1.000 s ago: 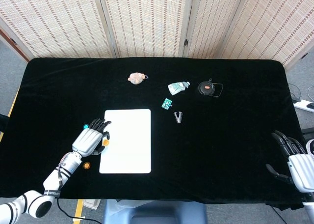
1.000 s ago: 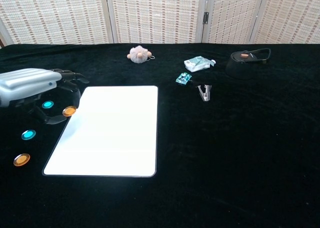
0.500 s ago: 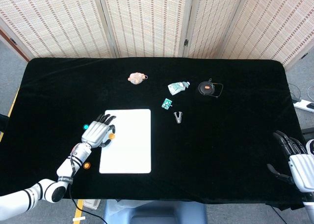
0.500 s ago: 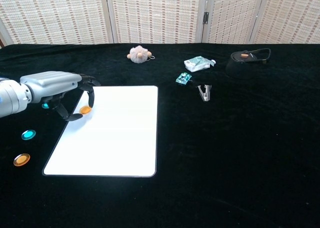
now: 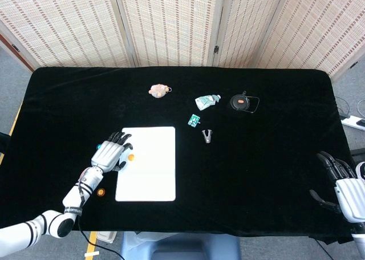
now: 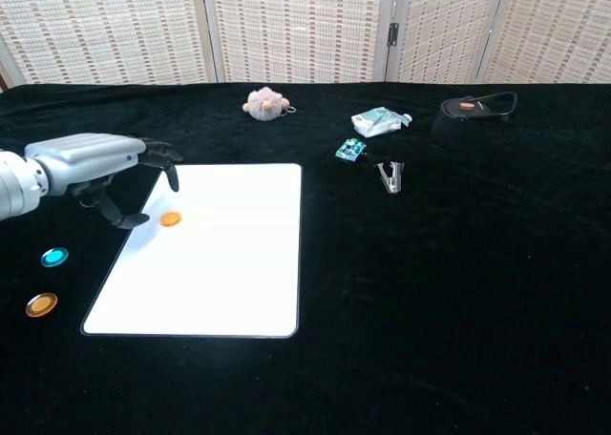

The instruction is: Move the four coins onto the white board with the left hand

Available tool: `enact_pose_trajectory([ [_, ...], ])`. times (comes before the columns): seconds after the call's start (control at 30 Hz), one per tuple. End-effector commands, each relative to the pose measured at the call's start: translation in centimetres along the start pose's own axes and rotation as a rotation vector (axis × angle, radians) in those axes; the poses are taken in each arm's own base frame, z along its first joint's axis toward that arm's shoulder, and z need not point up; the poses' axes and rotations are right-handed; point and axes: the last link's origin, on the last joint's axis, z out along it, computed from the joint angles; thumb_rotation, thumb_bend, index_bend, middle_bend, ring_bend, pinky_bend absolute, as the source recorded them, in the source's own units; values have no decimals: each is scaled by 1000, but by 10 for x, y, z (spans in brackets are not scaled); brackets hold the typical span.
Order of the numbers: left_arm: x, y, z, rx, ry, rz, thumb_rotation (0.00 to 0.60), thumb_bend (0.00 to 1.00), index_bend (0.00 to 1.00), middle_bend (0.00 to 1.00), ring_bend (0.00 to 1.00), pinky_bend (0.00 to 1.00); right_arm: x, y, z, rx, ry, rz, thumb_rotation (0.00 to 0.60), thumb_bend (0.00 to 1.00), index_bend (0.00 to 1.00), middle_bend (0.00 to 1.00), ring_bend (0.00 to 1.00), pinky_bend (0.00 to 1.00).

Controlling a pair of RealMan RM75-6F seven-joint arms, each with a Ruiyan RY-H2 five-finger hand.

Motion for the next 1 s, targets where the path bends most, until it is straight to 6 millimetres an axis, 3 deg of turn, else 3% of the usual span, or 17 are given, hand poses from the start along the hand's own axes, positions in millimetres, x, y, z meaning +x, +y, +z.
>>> enact_pose_trajectory([
  [0.03,-2,-10,-26,-5,21,12,600,426,400,105,11,0,0,0,0,2,0,0,600,304,5,102,168,126],
  [0.23,-12,-24,-73,-15,41,49,600,426,413,105,13,0,-1,-2,2,12,-5,2,600,303,6,102,168,126],
  [0.47,-32,-29,-113,-23,29,60,600,426,413,105,14,0,-3,-7,5,31,-11,2,600,303,6,102,167,126],
  [0.73,-54,-32,-135,0,-10,48,600,426,402,105,13,0,-3,-9,6,38,-11,-1,600,303,5,102,168,126],
  [1.0,-65,-31,-136,10,-35,38,600,426,401,105,13,0,-3,-8,4,33,-10,0,600,303,6,102,168,126],
])
